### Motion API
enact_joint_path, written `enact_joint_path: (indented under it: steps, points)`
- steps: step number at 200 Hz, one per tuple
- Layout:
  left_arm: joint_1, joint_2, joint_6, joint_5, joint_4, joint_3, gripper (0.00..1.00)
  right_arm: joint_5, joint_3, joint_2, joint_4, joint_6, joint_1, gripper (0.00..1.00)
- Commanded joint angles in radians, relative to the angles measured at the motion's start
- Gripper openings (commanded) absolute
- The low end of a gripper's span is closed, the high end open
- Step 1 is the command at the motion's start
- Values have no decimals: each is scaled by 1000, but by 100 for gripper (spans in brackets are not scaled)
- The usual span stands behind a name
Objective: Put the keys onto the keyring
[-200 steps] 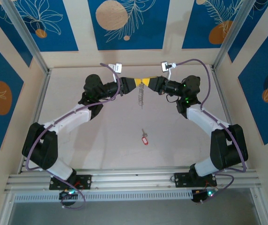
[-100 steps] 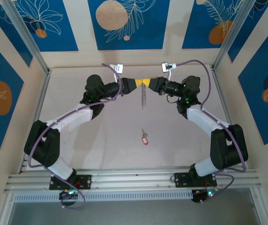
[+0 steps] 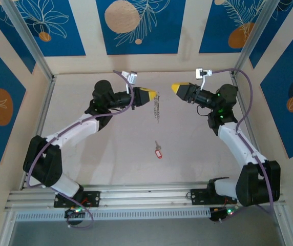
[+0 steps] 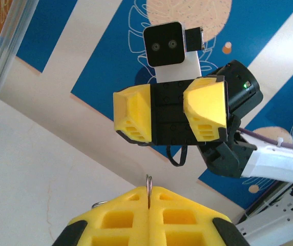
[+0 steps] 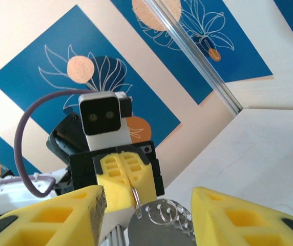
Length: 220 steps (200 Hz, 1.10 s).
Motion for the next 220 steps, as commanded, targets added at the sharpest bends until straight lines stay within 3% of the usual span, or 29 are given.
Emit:
enact_joint_path:
  steps: [1, 51, 92, 120, 166, 220]
  points:
    - [-5, -47, 165, 56, -64, 71, 0, -28, -2, -34, -130, -101, 6, 49]
    - [-5, -50, 336, 95, -228, 157, 0, -119, 29, -55, -225, -215, 8, 49]
    - [-6, -51, 378, 95, -265, 180, 0, -144, 50, -59, -234, -239, 24, 45]
    - [-5, -50, 367, 86, -252, 176, 0, -130, 59, -58, -229, -239, 40, 43]
    - [-4, -58, 248, 27, -69, 110, 0, -55, 42, -41, -114, -139, 57, 40]
    - [-5, -55, 175, 36, 20, 92, 0, -42, 77, -31, -85, -118, 94, 39]
